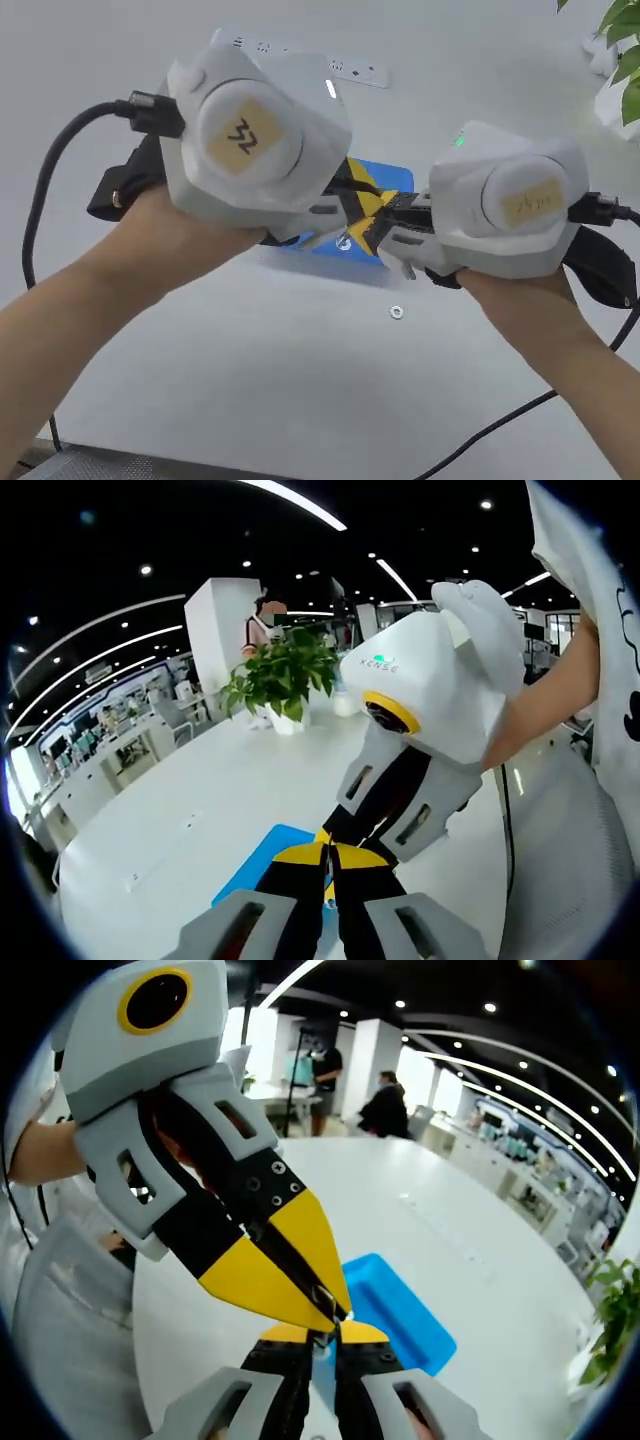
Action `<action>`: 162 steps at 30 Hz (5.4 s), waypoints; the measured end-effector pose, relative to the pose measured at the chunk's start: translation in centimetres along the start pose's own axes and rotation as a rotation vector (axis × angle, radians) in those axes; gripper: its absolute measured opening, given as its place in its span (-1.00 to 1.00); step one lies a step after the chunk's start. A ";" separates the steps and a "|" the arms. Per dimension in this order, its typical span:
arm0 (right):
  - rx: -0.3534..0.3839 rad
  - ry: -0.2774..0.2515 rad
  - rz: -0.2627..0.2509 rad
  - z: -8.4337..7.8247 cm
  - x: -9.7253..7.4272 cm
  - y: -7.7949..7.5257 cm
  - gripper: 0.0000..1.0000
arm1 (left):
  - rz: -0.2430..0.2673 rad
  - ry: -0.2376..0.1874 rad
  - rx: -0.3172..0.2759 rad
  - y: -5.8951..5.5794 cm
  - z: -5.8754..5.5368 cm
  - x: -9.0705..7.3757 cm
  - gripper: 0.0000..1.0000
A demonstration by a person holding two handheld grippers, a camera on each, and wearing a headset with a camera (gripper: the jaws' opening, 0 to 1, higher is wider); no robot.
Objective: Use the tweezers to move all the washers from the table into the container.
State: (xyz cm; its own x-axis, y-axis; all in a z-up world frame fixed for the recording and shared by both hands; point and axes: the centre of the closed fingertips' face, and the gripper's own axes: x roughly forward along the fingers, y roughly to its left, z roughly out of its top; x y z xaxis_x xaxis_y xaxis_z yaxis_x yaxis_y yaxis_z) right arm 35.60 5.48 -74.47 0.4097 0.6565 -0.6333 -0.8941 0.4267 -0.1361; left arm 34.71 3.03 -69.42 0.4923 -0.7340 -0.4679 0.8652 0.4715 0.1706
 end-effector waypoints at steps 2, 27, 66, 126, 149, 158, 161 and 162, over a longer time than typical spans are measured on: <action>-0.012 -0.004 -0.001 0.5 0.0 -0.2 -0.92 | 0.011 -0.007 0.009 0.2 0.3 -0.1 -1.00; -0.106 0.032 0.000 0.1 3.2 -1.9 -0.92 | 0.027 -0.006 0.050 2.1 0.2 -0.4 -1.00; -0.088 0.093 0.038 -3.2 7.1 -1.4 -0.90 | -0.007 0.130 0.049 2.7 -6.0 2.3 -1.00; 0.110 -0.019 -0.137 -6.2 -5.1 0.9 -0.88 | -0.225 0.050 0.229 -7.2 2.4 2.1 -1.00; 0.217 0.032 -0.120 -10.1 -3.0 0.2 -0.87 | -0.252 0.112 0.186 -7.6 -0.5 4.7 -1.00; 0.224 0.048 -0.102 -10.9 -2.5 0.3 -0.84 | -0.254 0.126 0.143 -7.8 -1.5 4.7 -1.00; 0.227 0.047 -0.101 -10.9 -2.5 0.2 -0.84 | -0.253 0.128 0.144 -7.8 -1.5 4.8 -1.00; 0.227 0.048 -0.101 -10.9 -2.5 0.2 -0.84 | -0.253 0.128 0.145 -7.7 -1.5 4.8 -1.00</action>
State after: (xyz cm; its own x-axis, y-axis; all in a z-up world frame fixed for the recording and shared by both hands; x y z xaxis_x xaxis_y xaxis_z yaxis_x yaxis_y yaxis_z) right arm 32.46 -2.82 -81.21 0.4807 0.5760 -0.6612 -0.7837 0.6205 -0.0292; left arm 30.21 -3.38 -74.26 0.2512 -0.7471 -0.6154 0.9679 0.2000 0.1523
